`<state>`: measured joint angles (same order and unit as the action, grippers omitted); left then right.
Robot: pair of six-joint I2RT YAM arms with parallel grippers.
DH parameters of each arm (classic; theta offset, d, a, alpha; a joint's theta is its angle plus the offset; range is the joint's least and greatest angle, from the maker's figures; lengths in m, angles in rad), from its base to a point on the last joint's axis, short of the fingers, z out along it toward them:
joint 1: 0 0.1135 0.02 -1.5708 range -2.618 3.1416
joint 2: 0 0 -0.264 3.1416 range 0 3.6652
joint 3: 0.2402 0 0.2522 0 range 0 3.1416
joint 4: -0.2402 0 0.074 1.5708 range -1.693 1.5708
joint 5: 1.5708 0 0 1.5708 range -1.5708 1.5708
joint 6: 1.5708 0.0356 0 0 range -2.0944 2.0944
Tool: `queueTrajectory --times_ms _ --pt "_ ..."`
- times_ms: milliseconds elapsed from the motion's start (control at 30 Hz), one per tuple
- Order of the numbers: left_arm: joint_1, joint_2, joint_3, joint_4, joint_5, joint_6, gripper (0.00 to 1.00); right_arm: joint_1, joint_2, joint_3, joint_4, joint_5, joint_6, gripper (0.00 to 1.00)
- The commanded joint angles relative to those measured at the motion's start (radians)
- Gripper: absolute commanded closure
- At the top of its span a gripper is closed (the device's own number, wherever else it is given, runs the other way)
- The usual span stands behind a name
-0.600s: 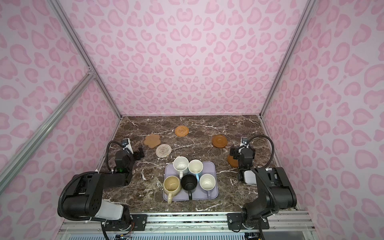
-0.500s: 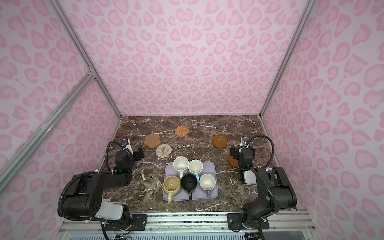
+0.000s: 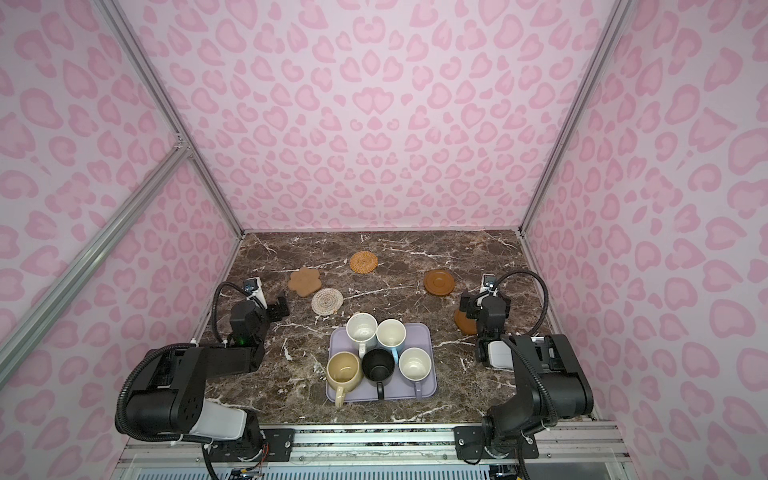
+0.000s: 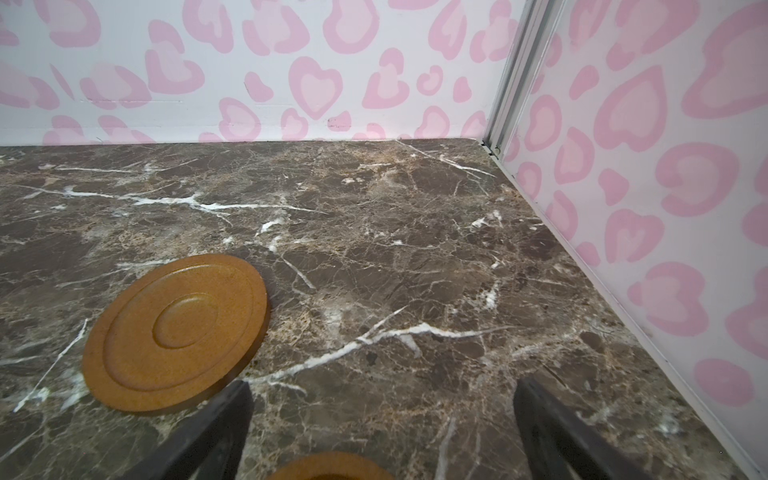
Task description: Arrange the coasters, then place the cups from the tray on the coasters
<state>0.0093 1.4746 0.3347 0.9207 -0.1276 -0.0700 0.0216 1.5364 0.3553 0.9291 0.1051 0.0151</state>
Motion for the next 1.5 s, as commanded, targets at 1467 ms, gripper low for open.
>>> queueTrajectory --times_ms 1467 --pt "-0.011 -0.27 0.02 -0.203 -0.011 -0.011 0.03 0.002 -0.297 0.097 -0.389 -0.06 -0.014 0.0"
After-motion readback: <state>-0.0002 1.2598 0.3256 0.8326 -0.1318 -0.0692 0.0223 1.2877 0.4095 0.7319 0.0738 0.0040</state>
